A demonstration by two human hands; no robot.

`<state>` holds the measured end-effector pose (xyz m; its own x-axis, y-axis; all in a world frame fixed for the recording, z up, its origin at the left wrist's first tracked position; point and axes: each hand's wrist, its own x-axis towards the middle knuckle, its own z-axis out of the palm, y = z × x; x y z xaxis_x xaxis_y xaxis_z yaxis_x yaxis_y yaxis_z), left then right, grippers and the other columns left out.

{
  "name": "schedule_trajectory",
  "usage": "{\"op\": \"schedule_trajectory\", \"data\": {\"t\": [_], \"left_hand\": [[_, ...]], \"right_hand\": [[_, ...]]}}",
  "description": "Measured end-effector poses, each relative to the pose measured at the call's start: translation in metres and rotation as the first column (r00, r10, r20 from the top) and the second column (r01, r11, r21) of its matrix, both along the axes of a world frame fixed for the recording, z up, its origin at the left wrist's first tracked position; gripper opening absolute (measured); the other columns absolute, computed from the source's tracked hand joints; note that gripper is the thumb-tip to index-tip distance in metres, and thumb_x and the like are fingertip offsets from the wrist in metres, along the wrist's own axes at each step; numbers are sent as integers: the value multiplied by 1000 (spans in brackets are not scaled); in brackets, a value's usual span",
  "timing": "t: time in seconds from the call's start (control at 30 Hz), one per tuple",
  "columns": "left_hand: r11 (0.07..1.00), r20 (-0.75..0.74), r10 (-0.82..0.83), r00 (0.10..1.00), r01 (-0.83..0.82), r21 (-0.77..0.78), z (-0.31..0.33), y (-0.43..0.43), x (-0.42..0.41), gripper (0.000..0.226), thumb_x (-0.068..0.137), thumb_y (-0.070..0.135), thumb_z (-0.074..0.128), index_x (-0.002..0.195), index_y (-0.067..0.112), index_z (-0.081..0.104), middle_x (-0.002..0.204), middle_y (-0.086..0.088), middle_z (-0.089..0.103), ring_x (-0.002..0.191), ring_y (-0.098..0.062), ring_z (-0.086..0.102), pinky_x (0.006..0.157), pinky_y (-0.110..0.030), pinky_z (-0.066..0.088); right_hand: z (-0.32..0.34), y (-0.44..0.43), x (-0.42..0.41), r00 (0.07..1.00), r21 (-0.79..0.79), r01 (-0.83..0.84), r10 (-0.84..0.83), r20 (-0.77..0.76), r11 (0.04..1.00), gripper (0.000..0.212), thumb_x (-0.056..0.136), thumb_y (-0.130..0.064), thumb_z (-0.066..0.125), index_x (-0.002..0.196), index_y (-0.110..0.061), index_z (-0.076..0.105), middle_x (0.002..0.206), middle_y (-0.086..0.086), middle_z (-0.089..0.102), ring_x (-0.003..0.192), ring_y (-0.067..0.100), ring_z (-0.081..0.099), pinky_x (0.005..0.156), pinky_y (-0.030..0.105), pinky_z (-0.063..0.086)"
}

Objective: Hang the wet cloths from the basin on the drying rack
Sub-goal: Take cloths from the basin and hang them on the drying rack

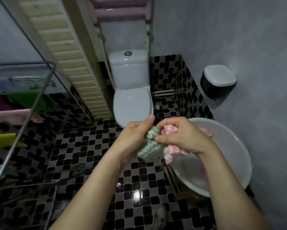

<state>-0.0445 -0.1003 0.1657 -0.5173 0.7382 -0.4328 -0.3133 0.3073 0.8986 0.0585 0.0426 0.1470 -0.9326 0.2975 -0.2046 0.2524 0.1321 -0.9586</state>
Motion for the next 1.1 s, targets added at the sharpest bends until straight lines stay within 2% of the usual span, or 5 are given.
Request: {"op": "schedule_trajectory", "data": {"t": [0.33,0.53,0.77,0.97,1.1], "left_hand": [[994,-252,109,962,-108,16,27,-161,-56,9,88,24,67,83,17,67,72,0,67,65,-13,61,59,-26,48],[952,63,246,967,-253,171,31,-226,-63,29,95,26,53,96,4,72,87,-11,71,74,-20,67,67,-28,55],[832,167,436,884,-467,299,41,-295,-72,36,92,31,54,89,0,71,84,-19,69,71,-26,68,67,-34,57],[722,145,436,888,-441,533,53,-365,-68,26,82,31,71,95,8,73,89,-10,71,82,-20,68,77,-33,57],[576,233,426,874,-461,675,57,-394,-59,44,68,32,81,105,11,74,103,-11,73,96,-22,69,89,-37,54]], "right_hand": [[41,-114,-91,961,-215,-277,272,-51,937,6,91,-7,61,86,-8,60,72,2,65,61,7,62,58,19,52],[54,-190,-126,891,-205,-449,452,-33,870,29,91,-38,56,89,-9,61,81,4,62,70,9,60,64,19,51],[72,-244,-150,816,18,-577,577,-30,816,15,88,-21,70,92,-7,67,81,-2,68,74,7,62,71,24,50],[91,-305,-168,772,-409,-607,627,-103,681,16,89,-15,63,94,-1,68,84,10,71,74,17,68,69,27,57],[91,-367,-174,809,-841,-372,581,-86,393,28,91,-23,54,105,-3,66,98,14,71,89,24,69,91,39,53]]}}
